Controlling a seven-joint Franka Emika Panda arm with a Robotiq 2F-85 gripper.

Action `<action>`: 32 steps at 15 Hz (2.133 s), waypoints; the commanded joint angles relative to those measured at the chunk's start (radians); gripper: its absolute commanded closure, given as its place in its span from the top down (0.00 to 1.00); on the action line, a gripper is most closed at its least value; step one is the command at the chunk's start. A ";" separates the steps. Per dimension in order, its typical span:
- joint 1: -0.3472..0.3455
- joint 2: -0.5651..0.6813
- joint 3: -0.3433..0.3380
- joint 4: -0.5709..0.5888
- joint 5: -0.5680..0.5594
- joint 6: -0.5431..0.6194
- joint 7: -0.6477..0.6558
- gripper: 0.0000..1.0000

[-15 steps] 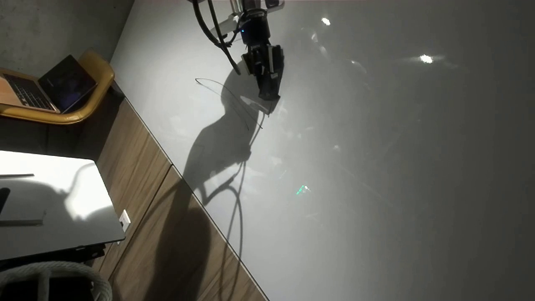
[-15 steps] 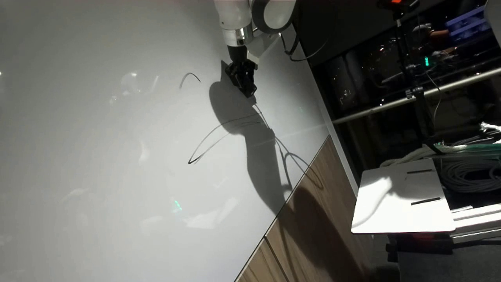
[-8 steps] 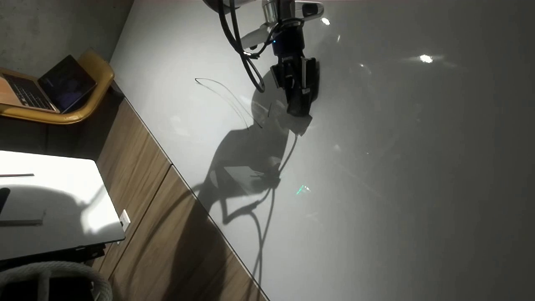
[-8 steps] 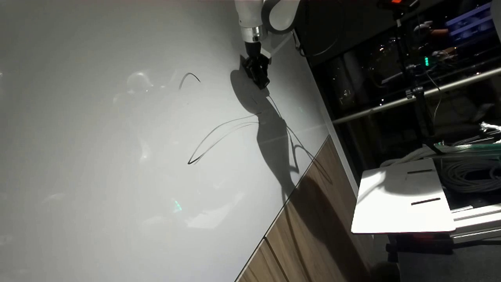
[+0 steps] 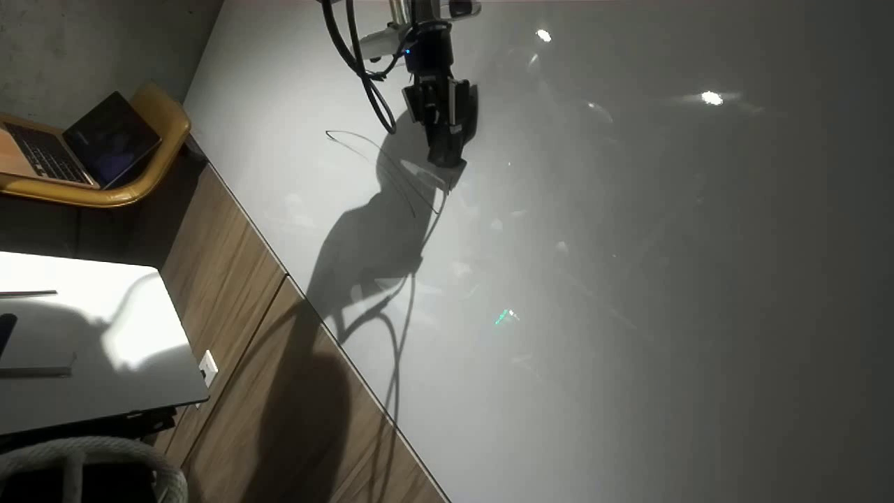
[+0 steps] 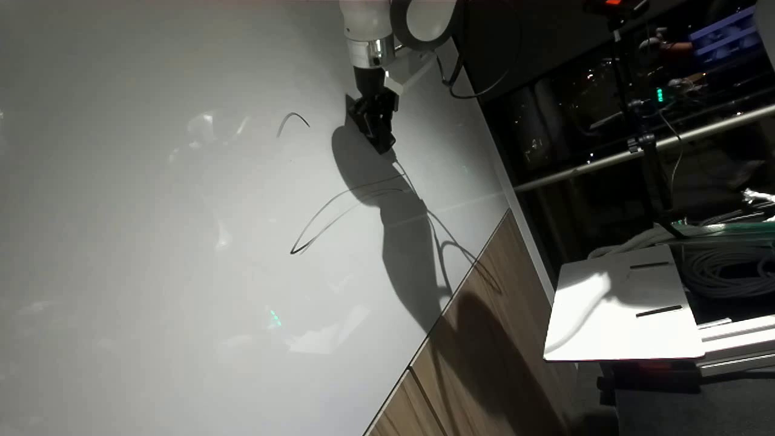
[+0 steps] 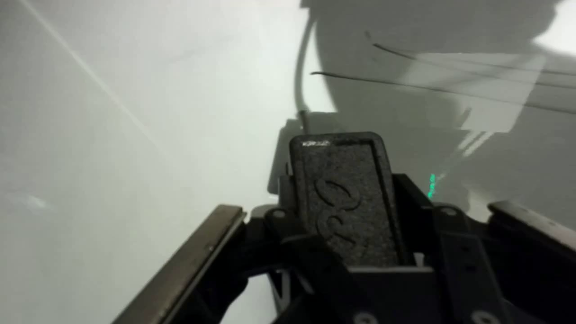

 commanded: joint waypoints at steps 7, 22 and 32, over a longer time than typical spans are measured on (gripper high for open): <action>0.126 0.117 0.155 0.234 -0.012 -0.090 -0.017 0.30; 0.322 0.352 0.181 0.530 -0.073 -0.343 -0.040 0.30; 0.246 0.233 0.103 0.437 -0.018 -0.344 -0.097 0.30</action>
